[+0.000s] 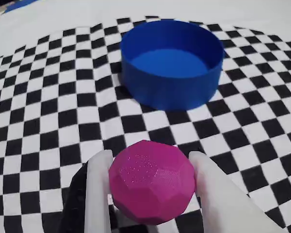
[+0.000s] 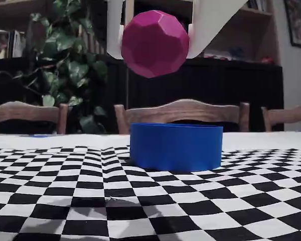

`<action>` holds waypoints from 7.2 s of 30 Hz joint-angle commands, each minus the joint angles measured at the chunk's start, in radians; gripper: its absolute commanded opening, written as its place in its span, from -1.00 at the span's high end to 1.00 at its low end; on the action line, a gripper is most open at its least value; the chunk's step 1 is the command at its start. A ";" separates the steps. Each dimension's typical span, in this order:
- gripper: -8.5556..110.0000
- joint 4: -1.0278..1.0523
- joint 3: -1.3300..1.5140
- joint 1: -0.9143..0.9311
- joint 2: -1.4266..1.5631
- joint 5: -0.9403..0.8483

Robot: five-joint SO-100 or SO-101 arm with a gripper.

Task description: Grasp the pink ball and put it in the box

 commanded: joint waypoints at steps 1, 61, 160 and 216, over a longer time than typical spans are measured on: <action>0.85 0.005 -0.015 0.005 0.021 -0.003; 0.85 -0.017 -0.440 0.005 -0.460 -0.003; 0.85 -0.051 -1.226 0.038 -1.275 -0.005; 0.85 0.002 -1.543 0.054 -1.523 -0.005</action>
